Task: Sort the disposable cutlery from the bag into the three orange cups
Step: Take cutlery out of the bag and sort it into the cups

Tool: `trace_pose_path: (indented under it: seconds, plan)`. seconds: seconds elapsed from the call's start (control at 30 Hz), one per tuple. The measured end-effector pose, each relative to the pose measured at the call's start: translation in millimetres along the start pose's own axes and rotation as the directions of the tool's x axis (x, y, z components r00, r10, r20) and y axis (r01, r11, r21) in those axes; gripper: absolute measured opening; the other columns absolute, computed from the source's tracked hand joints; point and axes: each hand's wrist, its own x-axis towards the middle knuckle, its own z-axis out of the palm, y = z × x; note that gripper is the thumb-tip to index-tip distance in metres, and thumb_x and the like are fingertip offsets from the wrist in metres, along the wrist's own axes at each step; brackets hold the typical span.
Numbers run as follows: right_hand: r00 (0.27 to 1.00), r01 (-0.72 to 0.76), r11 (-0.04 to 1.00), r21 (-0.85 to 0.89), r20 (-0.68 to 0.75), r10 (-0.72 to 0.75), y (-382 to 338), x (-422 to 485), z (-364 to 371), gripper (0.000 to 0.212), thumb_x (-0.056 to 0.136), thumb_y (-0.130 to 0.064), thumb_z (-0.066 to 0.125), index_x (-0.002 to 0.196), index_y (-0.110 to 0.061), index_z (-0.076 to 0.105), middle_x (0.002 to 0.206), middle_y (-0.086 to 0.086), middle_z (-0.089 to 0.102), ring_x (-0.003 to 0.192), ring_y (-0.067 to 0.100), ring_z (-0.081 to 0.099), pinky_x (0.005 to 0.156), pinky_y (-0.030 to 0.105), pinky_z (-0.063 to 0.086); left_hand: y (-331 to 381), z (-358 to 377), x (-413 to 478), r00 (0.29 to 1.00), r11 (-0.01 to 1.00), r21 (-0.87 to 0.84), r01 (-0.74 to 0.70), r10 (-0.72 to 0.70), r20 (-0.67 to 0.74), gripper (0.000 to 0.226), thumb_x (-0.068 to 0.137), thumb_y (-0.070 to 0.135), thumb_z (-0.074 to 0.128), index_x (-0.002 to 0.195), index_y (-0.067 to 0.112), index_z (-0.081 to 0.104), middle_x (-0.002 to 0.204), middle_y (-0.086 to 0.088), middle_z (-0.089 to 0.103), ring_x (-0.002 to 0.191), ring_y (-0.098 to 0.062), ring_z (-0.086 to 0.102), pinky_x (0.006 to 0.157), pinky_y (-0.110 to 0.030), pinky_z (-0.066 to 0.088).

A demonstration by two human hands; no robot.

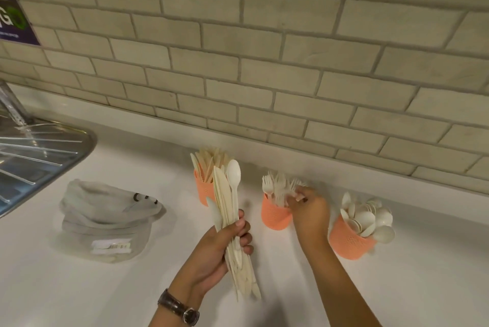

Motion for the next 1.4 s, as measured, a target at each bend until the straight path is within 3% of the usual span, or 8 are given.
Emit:
trace_pose_path:
  seconds: [0.2, 0.47, 0.73, 0.87, 0.97, 1.13, 1.27, 1.4]
  plan:
    - [0.973, 0.179, 0.943, 0.28, 0.09, -0.212, -50, -48, -36, 0.014, 0.079, -0.009, 0.073, 0.08, -0.024, 0.071, 0.071, -0.011, 0.067, 0.061, 0.01, 0.057, 0.06, 0.027, 0.05, -3, 7, 0, 0.998, 0.99, 0.136, -0.033, 0.039, -0.043, 0.022, 0.075, 0.01, 0.061, 0.095, 0.011, 0.053, 0.066, -0.001, 0.047, 0.056, -0.012, 0.047, 0.055, -0.025, 0.046]
    - [0.864, -0.272, 0.855, 0.441, 0.504, 0.015, -58, -66, -47, 0.013, 0.079, -0.017, 0.073, 0.084, -0.005, 0.075, 0.059, -0.004, 0.063, 0.056, 0.017, 0.051, 0.048, 0.024, 0.045, -12, 24, -7, 0.991, 0.97, 0.236, 0.05, -0.077, 0.106, 0.016, 0.081, 0.018, 0.058, 0.093, 0.009, 0.056, 0.062, -0.002, 0.045, 0.053, -0.012, 0.041, 0.053, -0.024, 0.042]
    - [0.969, -0.241, 0.756, 0.609, 0.189, 0.156, -36, -64, -102, 0.008, 0.079, -0.005, 0.072, 0.072, -0.002, 0.068, 0.057, 0.005, 0.062, 0.048, 0.012, 0.058, 0.047, 0.02, 0.051, -25, 31, 11, 0.995, 0.966, 0.24, 0.101, -0.095, -0.034, 0.005, 0.093, 0.014, 0.049, 0.092, 0.01, 0.051, 0.065, -0.005, 0.051, 0.049, -0.011, 0.041, 0.049, -0.023, 0.042]
    - [0.96, -0.014, 0.909, 0.416, -0.25, 0.129, 6, -57, -145, 0.011, 0.08, -0.012, 0.073, 0.072, -0.018, 0.069, 0.061, -0.003, 0.07, 0.059, 0.007, 0.066, 0.06, 0.011, 0.05, -31, 32, 22, 0.995, 0.973, 0.214, 0.09, -0.079, -0.059, 0.006, 0.093, 0.012, 0.047, 0.09, 0.013, 0.051, 0.067, -0.003, 0.051, 0.048, -0.01, 0.042, 0.047, -0.022, 0.042]
    - [0.929, 0.014, 0.941, 0.339, -0.352, 0.113, 35, -55, -156, 0.013, 0.082, -0.01, 0.07, 0.078, -0.023, 0.07, 0.072, -0.006, 0.071, 0.068, 0.001, 0.066, 0.063, 0.003, 0.046, -35, 37, 26, 0.995, 0.982, 0.164, 0.097, -0.094, -0.023, 0.006, 0.09, 0.009, 0.046, 0.089, 0.013, 0.051, 0.065, -0.003, 0.05, 0.048, -0.011, 0.042, 0.046, -0.023, 0.043]
    - [0.938, -0.075, 0.975, 0.211, -0.317, 0.141, 75, -36, -142, 0.026, 0.086, -0.012, 0.067, 0.066, 0.001, 0.058, 0.062, 0.017, 0.054, 0.056, 0.019, 0.046, 0.052, 0.013, 0.036, -42, 51, 29, 0.993, 0.981, 0.16, 0.109, -0.114, 0.024, 0.016, 0.074, 0.014, 0.054, 0.091, 0.012, 0.052, 0.065, -0.003, 0.049, 0.049, -0.011, 0.042, 0.045, -0.023, 0.042]
    - [0.961, -0.205, 0.966, -0.159, -0.218, 0.169, 93, -22, -128, 0.045, 0.085, -0.015, 0.059, 0.048, -0.011, 0.035, 0.048, 0.0, 0.034, 0.048, 0.014, 0.029, 0.049, 0.026, 0.024, -45, 55, 29, 0.992, 0.979, 0.159, 0.124, -0.128, 0.02, 0.016, 0.075, 0.013, 0.054, 0.091, 0.01, 0.052, 0.064, -0.003, 0.048, 0.048, -0.012, 0.041, 0.045, -0.023, 0.041]
    - [0.96, -0.278, 0.931, -0.237, -0.081, 0.266, 101, -18, -124, 0.039, 0.083, -0.015, 0.058, 0.047, -0.011, 0.041, 0.049, 0.007, 0.045, 0.048, 0.029, 0.048, 0.053, 0.027, 0.031, -41, 55, 27, 0.984, 0.976, 0.142, 0.163, -0.171, 0.042, 0.023, 0.074, 0.004, 0.061, 0.094, 0.008, 0.053, 0.066, -0.005, 0.049, 0.05, -0.013, 0.042, 0.047, -0.025, 0.042]
